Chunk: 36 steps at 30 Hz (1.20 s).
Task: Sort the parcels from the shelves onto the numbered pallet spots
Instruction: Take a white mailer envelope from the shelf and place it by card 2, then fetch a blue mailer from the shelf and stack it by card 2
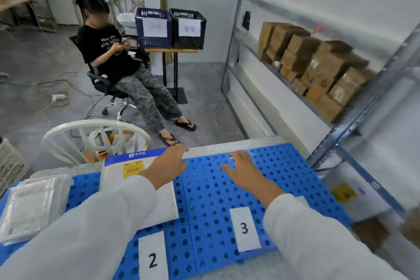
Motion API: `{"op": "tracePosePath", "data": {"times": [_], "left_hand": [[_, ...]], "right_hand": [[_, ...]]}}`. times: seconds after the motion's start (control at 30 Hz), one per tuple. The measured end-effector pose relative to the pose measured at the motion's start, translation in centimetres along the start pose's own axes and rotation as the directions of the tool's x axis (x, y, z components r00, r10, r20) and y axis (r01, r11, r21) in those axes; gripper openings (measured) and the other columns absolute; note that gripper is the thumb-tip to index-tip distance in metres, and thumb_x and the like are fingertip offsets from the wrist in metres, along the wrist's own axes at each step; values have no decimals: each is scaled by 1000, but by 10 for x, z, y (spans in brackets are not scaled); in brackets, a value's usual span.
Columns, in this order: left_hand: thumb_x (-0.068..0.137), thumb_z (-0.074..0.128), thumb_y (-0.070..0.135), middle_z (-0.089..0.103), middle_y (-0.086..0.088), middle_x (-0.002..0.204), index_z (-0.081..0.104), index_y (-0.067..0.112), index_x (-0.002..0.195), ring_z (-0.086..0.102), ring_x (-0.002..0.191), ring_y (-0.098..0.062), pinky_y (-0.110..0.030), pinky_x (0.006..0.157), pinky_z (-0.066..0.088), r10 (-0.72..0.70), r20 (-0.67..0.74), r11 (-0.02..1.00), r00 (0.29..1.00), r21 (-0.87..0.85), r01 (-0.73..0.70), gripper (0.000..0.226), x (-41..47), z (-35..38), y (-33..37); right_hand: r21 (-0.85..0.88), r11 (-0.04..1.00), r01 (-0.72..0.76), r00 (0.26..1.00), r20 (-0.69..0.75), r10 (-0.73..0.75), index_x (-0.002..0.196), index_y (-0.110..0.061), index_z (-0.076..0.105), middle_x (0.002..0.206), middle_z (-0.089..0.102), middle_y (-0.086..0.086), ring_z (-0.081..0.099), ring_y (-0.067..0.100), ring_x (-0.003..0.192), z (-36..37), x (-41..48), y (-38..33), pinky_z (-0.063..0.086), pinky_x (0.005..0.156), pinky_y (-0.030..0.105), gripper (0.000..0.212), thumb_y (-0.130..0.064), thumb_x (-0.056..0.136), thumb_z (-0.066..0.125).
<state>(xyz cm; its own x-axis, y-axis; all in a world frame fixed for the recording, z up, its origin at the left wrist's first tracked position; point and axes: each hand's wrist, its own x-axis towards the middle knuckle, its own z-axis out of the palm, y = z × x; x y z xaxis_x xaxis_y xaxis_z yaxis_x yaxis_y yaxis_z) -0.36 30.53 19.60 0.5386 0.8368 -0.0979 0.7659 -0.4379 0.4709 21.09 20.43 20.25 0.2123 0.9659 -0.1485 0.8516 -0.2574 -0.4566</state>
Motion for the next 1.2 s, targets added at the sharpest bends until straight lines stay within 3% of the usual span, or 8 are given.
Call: {"op": "tracePosePath", "data": {"times": [0.17,0.3,0.43,0.53,0.63,0.9,1.2], "left_hand": [[100,47,27,41,0,143,39,16,142,43,130,-18,-29,105,35,348,62,932,936,88,-352,44,-15,-10,126],[99,50,32,43,-1,142,40,17,141,52,122,-18,-32,98,45,541,107,830,834,91,-550,46,-56,10,227],[98,51,28,46,-3,142,38,15,142,50,125,-19,-29,98,41,719,124,683,684,54,-728,48,-114,43,329],[98,52,27,50,-1,135,41,17,139,54,114,-18,-31,91,45,825,143,550,547,23,-835,44,-165,71,394],[96,53,22,49,-1,135,44,15,137,53,119,-20,-34,95,44,892,176,427,416,-23,-904,43,-216,97,456],[95,55,28,47,-1,139,43,15,138,49,125,-18,-39,105,41,982,180,85,59,-141,-986,46,-353,141,582],[95,55,32,46,1,140,43,17,138,48,125,-16,-37,102,42,967,136,-180,-215,-235,-955,47,-470,169,681]], "right_hand": [[85,980,-178,953,-234,194,144,-12,34,148,32,5,32,22,137,-85,-114,62,37,107,37,57,-47,100,42],[113,932,-345,871,-330,363,143,-13,33,146,36,6,36,24,133,-120,-239,110,41,104,41,61,-53,98,40],[125,874,-469,739,-487,466,138,-13,41,136,42,8,40,26,129,-132,-363,140,39,103,39,56,-51,97,44],[156,816,-557,636,-552,540,137,-12,42,136,44,8,42,25,127,-137,-452,153,38,103,38,54,-48,97,47],[202,744,-637,542,-570,618,143,-11,35,143,39,8,36,25,133,-140,-535,161,35,108,38,61,-50,97,45],[345,550,-760,229,-651,724,141,-8,37,143,39,8,31,24,136,-147,-713,159,31,111,37,59,-46,97,49],[461,394,-795,-13,-663,748,143,-13,37,145,38,4,35,20,133,-156,-834,145,35,109,39,60,-48,96,48]]}}
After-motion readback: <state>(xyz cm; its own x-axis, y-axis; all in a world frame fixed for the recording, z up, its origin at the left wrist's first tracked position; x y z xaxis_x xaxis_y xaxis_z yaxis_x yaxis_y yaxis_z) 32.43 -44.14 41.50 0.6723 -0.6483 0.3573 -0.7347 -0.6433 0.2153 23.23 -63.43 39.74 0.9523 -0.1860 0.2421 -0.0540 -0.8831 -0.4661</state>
